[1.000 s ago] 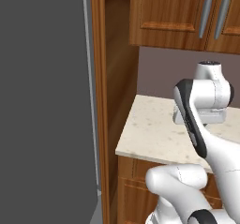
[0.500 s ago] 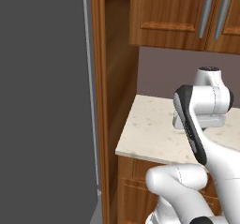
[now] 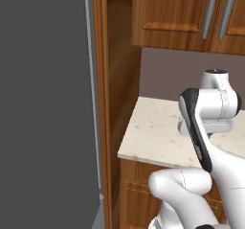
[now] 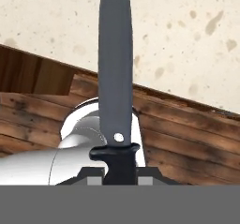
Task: Retrieve the butter from the fridge and place it on a plate on the dining table. Then retrieve the butter knife by the fridge and place it near the plate.
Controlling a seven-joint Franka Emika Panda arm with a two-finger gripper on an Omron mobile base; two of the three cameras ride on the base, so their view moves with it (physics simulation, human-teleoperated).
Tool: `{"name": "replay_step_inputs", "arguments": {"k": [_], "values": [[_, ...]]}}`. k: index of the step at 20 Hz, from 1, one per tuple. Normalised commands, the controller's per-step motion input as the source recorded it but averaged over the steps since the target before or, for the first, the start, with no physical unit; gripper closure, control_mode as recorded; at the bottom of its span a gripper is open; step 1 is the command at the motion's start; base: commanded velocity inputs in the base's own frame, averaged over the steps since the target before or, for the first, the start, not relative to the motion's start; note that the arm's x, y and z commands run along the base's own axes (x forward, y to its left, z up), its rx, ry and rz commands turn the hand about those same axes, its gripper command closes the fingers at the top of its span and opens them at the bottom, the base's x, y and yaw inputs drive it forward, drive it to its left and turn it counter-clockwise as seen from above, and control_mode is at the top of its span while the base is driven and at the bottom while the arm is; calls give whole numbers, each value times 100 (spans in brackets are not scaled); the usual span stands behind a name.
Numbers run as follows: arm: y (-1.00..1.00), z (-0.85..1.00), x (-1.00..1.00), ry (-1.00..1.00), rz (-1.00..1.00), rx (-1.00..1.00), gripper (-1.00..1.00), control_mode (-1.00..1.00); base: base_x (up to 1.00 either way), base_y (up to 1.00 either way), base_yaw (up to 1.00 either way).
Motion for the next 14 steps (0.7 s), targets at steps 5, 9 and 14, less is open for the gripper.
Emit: {"name": "replay_step_inputs", "arguments": {"k": [5,9,14], "values": [[0,0,0,0,0,0,100,100,-57,-13,-19],[0,0,0,0,0,0,100,100,-55,-58,-39],[0,0,0,0,0,0,100,100,-24,-90,-57]]}}
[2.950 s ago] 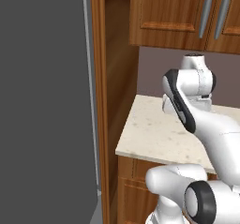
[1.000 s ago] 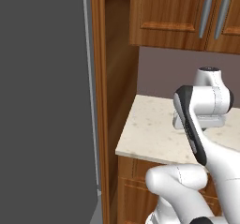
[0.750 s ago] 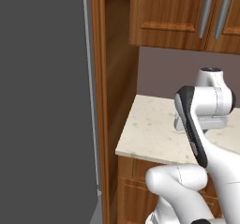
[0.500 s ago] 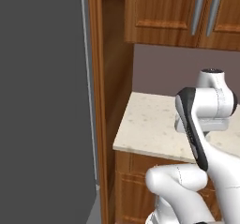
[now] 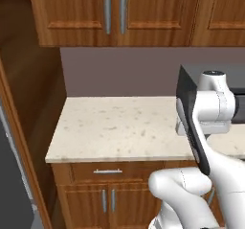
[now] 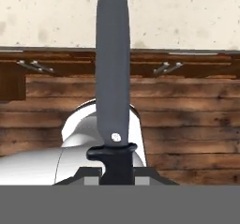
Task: Retrieve the butter from the fridge and place it on a plate on the dining table. Then retrieve the butter knife by the fridge and place it near the plate.
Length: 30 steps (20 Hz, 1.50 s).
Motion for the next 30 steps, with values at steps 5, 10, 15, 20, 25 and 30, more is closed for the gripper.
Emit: {"name": "replay_step_inputs", "arguments": {"k": [5,10,15,20,25,30], "values": [[0,0,0,0,0,0,100,100,-21,-77,-62],[0,0,0,0,0,0,100,100,-12,-67,-66],[0,0,0,0,0,0,100,100,0,-50,-74],[0,0,0,0,0,0,100,100,0,-27,-84],[0,0,0,0,0,0,100,100,0,-17,-87],[0,0,0,0,0,0,100,100,1,-27,-87]]}}
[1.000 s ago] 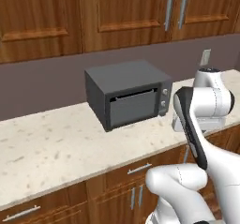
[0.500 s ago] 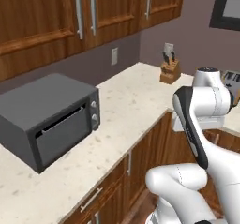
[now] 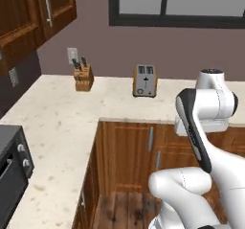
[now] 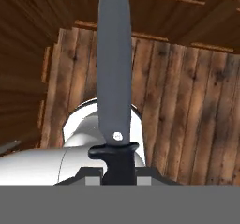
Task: Retrieve the butter from the fridge and place it on a plate on the dining table. Then retrieve the butter knife by the fridge and place it near the plate.
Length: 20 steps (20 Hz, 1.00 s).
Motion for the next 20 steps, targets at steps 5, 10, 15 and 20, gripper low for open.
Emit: {"name": "replay_step_inputs", "arguments": {"k": [5,10,15,20], "values": [[0,0,0,0,0,0,100,100,5,-48,-87],[0,0,0,0,0,0,100,100,8,-52,-86],[0,0,0,0,0,0,100,100,11,-53,-83],[0,0,0,0,0,0,100,100,29,-47,-77]]}}
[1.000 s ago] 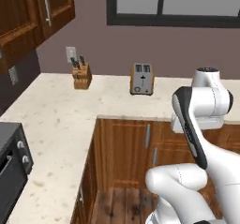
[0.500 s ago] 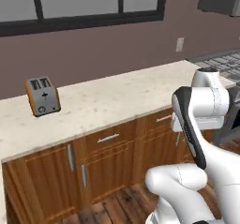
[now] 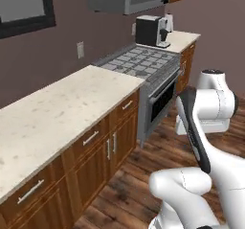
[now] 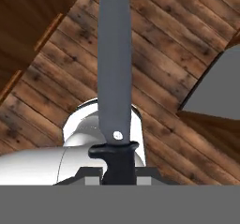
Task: Retrieve the butter from the fridge and place it on a plate on the dining table. Then retrieve the butter knife by the fridge and place it near the plate.
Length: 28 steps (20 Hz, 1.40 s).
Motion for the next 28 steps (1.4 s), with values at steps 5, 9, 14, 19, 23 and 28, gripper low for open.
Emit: {"name": "replay_step_inputs", "arguments": {"k": [5,9,14,19,23,28], "values": [[0,0,0,0,0,0,100,100,54,-29,-69],[0,0,0,0,0,0,100,100,62,-7,-63],[0,0,0,0,0,0,100,100,66,40,-38],[0,0,0,0,0,0,100,100,67,71,-26],[0,0,0,0,0,0,100,100,77,45,-30],[0,0,0,0,0,0,100,100,88,0,-42]]}}
